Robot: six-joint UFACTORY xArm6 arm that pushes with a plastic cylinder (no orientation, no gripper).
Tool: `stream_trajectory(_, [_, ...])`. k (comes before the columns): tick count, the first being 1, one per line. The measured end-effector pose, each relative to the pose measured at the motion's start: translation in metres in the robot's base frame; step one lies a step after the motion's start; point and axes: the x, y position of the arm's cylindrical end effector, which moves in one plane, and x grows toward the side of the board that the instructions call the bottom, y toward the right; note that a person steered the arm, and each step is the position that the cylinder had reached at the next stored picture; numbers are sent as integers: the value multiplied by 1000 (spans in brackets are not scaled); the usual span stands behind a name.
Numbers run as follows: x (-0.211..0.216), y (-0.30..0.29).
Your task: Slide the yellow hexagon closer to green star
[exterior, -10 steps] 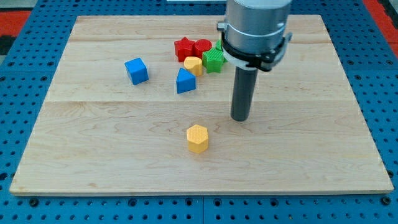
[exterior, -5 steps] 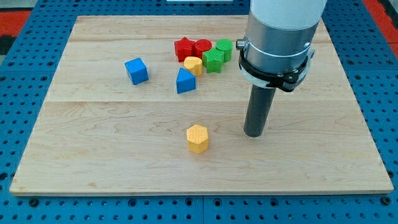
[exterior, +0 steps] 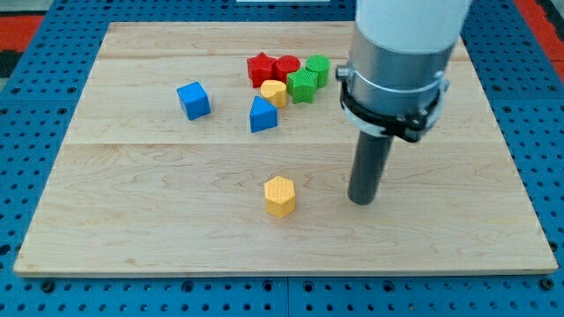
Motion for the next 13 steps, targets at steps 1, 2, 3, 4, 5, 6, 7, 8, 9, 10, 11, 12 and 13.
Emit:
stream_trajectory(1, [27, -5])
stream_trajectory(2, [33, -50])
stream_trajectory(3, [29, -99])
stream_trajectory(4, [16, -120])
stream_trajectory(5, [3, -120])
stream_trajectory(6, [-6, -119])
stream_trajectory(7, [-16, -113])
stream_trajectory(8, [-30, -113])
stream_trajectory(9, [-45, -113])
stream_trajectory(10, [-66, -113])
stream_trajectory(11, [-83, -113])
stream_trajectory(12, [-102, -113])
stream_trajectory(13, [-119, -113])
